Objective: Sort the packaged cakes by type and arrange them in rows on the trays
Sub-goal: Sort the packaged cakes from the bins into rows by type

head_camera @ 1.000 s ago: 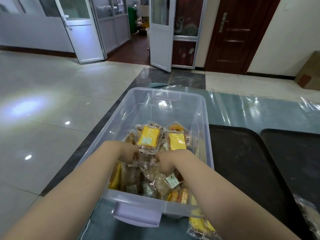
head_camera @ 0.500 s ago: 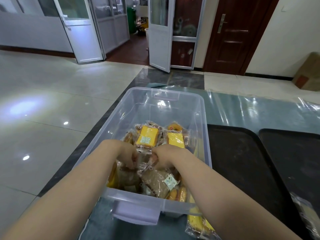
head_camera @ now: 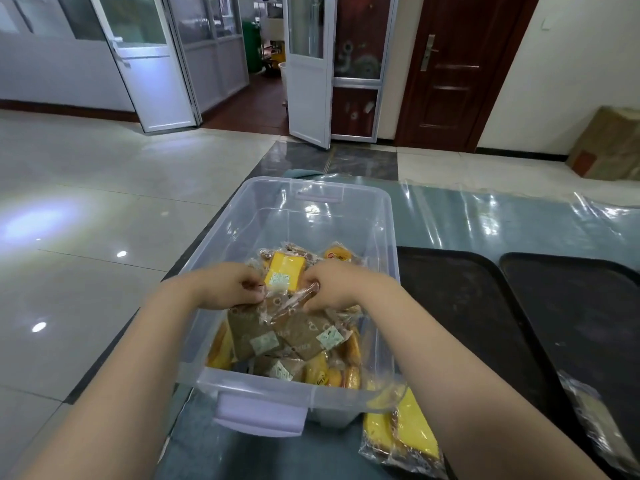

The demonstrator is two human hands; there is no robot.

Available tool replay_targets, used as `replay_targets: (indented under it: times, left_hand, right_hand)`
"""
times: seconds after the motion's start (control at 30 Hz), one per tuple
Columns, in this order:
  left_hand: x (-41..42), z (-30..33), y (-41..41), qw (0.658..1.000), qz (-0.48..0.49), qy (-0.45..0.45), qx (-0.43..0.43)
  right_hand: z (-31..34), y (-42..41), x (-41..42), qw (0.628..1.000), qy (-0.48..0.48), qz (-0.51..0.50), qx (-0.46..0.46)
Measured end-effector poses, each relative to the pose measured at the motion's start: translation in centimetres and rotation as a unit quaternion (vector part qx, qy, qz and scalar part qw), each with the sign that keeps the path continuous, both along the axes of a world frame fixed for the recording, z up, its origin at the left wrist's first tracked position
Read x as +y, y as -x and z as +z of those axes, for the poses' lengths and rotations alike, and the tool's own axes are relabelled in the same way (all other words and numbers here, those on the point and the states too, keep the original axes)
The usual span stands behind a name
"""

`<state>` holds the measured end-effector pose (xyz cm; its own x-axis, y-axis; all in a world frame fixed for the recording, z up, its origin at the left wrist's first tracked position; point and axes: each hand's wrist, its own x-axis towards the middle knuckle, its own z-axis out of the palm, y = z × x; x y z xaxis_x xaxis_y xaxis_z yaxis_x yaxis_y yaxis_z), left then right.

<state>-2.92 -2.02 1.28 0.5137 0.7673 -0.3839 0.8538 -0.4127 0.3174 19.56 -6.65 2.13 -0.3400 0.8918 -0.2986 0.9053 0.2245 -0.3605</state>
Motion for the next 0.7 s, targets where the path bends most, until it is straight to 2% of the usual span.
replay_targets:
  times: [0.17, 0.4, 0.53, 0.7]
  left_hand:
    - [-2.8, 2.2, -1.0, 0.992, 0.032, -0.024, -0.117]
    - [-6.0, 4.0, -3.5, 0.962, 0.092, -0.092, -0.241]
    - [-7.5, 4.8, -5.3, 0.946, 0.105, -0.132, -0.277]
    - [-9.6, 6.4, -7.5, 0.917, 0.109, -0.148, -0.354]
  right_hand:
    - [1.6, -2.1, -2.0, 0.996, -0.028, -0.039, 0.077]
    - [1.9, -4.2, -5.6, 0.962, -0.088, -0.136, 0.218]
    - [2.0, -5.2, -7.4, 0.909, -0.154, -0.214, 0.323]
    - [2.6, -7.1, -9.8, 0.838, -0.190, -0.265, 0.437]
